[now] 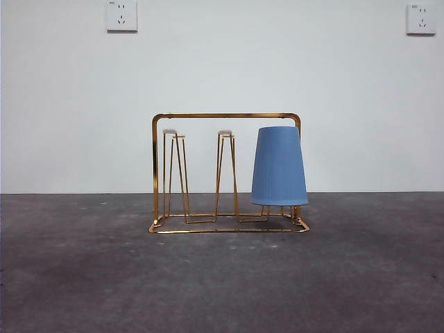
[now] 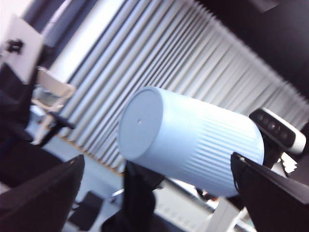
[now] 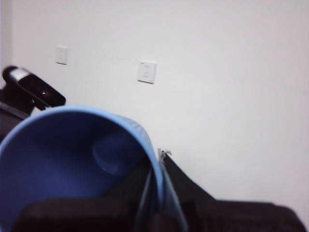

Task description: Pick up cup 1,put cup 1 in the cup rack,pick up cup 2,put cup 2 in the cup rack

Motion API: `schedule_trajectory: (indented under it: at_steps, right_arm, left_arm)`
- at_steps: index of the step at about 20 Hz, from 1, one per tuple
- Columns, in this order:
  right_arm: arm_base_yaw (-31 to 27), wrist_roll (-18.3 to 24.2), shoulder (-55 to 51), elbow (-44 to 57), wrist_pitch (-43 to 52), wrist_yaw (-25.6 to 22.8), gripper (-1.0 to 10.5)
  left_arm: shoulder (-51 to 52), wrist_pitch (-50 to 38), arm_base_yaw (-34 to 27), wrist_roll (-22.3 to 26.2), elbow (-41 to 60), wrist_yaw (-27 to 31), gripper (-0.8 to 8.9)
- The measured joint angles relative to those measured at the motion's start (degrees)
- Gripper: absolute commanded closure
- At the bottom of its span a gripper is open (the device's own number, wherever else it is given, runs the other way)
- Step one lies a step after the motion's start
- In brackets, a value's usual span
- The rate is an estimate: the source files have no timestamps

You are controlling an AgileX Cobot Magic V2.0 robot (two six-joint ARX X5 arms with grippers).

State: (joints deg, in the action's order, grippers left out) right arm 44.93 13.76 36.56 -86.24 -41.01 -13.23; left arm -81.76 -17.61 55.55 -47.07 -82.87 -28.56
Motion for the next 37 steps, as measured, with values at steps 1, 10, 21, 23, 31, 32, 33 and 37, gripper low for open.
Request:
schedule_trajectory:
  at_steps: [1, 10, 21, 23, 31, 32, 33, 37]
  right_arm:
    - [0.0, 0.76, 0.04, 0.0, -0.02, -0.81, 9.6]
    - [0.0, 5.4, 2.51, 0.0, 6.16, -1.99, 9.6]
    - [-0.04, 6.05, 9.62, -0.24, 6.38, -1.81, 9.6]
    - [-0.02, 6.14, 10.03, -0.24, 4.37, -1.44, 9.6]
    - [0.07, 6.21, 11.02, -0.22, 2.29, -0.81, 9.6]
    - [0.07, 6.21, 11.02, -0.22, 1.99, -0.83, 9.6]
    - [0.07, 6.23, 11.02, -0.22, 1.42, -0.81, 9.6]
    - [0.07, 6.38, 11.52, -0.22, 0.63, -0.9, 9.6]
  left_arm:
    - [-1.18, -2.34, 0.0, -1.68, 0.0, -0.33, 3.01]
    - [-7.76, -17.75, 0.02, -12.15, 0.0, 0.31, 3.01]
    - [-8.17, -22.82, -1.46, -14.73, 0.09, 3.48, 3.05]
    - [-8.2, -22.73, -1.77, -14.71, 0.11, 3.5, 3.06]
    - [-8.24, -22.75, -2.51, -14.69, 0.11, 3.5, 4.93]
    - [-8.24, -22.86, -2.51, -14.78, 0.11, 3.52, 5.64]
    - [-8.24, -23.28, -2.56, -15.17, 0.11, 3.58, 6.12]
    - [-8.22, -23.61, -2.82, -17.03, 0.11, 3.85, 7.16]
